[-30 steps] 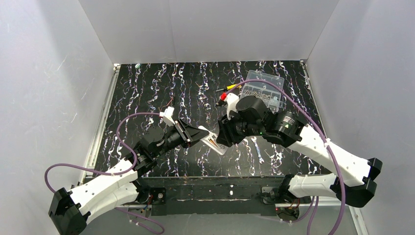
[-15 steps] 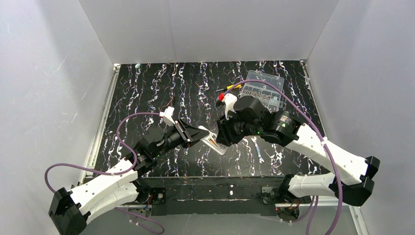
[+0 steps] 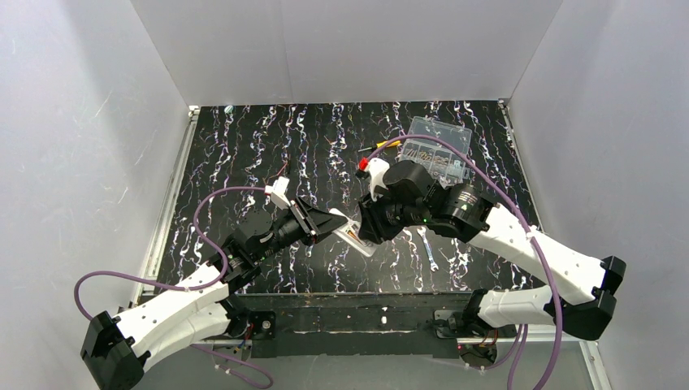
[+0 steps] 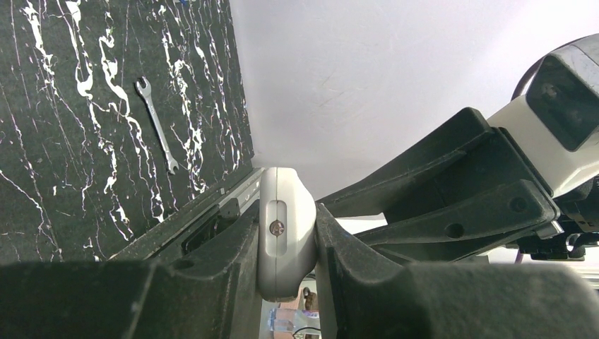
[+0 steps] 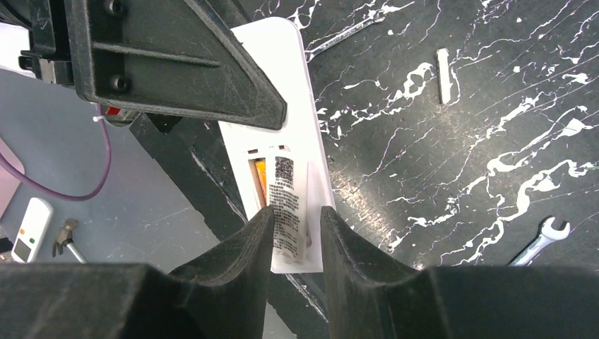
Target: Load the batteries into the remote control
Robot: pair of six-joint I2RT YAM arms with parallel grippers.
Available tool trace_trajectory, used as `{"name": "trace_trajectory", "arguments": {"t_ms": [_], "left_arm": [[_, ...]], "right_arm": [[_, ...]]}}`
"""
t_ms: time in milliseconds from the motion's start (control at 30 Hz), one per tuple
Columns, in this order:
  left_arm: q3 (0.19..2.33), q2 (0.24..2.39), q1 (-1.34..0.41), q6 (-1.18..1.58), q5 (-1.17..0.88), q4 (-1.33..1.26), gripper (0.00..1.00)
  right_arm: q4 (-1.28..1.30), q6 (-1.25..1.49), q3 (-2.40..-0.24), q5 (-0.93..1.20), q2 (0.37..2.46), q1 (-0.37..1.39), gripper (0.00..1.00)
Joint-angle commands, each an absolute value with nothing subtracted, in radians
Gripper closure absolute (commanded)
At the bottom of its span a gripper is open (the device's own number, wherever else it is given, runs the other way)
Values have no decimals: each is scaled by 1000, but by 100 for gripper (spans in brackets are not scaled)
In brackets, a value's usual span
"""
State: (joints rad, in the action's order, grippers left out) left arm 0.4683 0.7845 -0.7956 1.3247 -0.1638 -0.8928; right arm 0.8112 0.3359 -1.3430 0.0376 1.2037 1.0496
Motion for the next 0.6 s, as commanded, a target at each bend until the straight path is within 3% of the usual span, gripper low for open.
{"name": "trace_trajectory", "arguments": {"t_ms": [0,200,567], "left_arm": [[482,771,-798,1328,-161,-981,100],[482,769,-798,1327,-161,-975,100],[473,768,-798,1328,-160,-973,100]], "right_arm": [[773,324,-1340,58,1209,1055,62],[765,324,-1339,75,1213,1055,68],[744,327,-1329,104,1197,1055,94]]}}
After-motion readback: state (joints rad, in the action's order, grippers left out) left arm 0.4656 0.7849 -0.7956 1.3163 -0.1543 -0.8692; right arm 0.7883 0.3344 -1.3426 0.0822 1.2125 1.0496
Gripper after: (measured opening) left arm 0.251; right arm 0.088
